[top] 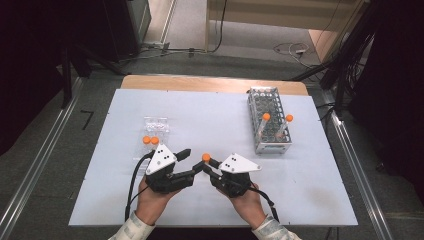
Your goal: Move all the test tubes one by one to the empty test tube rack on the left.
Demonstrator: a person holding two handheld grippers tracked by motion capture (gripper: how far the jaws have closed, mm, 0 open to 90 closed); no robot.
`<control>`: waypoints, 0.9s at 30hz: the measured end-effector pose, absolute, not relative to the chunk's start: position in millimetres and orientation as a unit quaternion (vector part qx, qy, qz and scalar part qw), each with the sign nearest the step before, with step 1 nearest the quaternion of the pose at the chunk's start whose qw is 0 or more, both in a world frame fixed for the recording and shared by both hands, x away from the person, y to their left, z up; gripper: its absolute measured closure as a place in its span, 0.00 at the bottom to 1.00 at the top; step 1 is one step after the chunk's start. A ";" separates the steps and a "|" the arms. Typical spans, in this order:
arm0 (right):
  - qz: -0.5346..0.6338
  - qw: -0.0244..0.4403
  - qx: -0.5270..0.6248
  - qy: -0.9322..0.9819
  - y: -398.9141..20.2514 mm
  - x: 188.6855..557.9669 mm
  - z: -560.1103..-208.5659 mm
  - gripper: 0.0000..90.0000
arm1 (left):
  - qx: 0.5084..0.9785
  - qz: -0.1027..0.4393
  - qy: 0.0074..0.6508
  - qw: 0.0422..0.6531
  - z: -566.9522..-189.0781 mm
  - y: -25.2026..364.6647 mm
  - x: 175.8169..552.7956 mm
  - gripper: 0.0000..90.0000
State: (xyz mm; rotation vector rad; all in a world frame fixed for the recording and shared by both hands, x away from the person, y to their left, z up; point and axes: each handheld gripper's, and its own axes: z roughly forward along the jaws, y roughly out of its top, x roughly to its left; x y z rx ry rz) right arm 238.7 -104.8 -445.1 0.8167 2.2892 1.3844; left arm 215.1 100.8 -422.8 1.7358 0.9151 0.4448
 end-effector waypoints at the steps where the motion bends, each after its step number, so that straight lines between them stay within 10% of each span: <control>1: 0.488 0.170 0.286 0.807 -103.4 238.1 -445.6 0.80 | 0.730 0.185 0.382 0.536 -423.2 100.0 214.9 0.51; 15: 0.489 0.154 0.275 0.813 -94.4 232.5 -448.2 0.80 | 0.745 0.195 0.366 0.523 -428.7 92.7 212.8 0.76; 27: 0.490 0.149 0.276 0.813 -94.6 232.6 -448.1 0.74 | 0.745 0.203 0.365 0.521 -428.3 92.9 212.2 0.77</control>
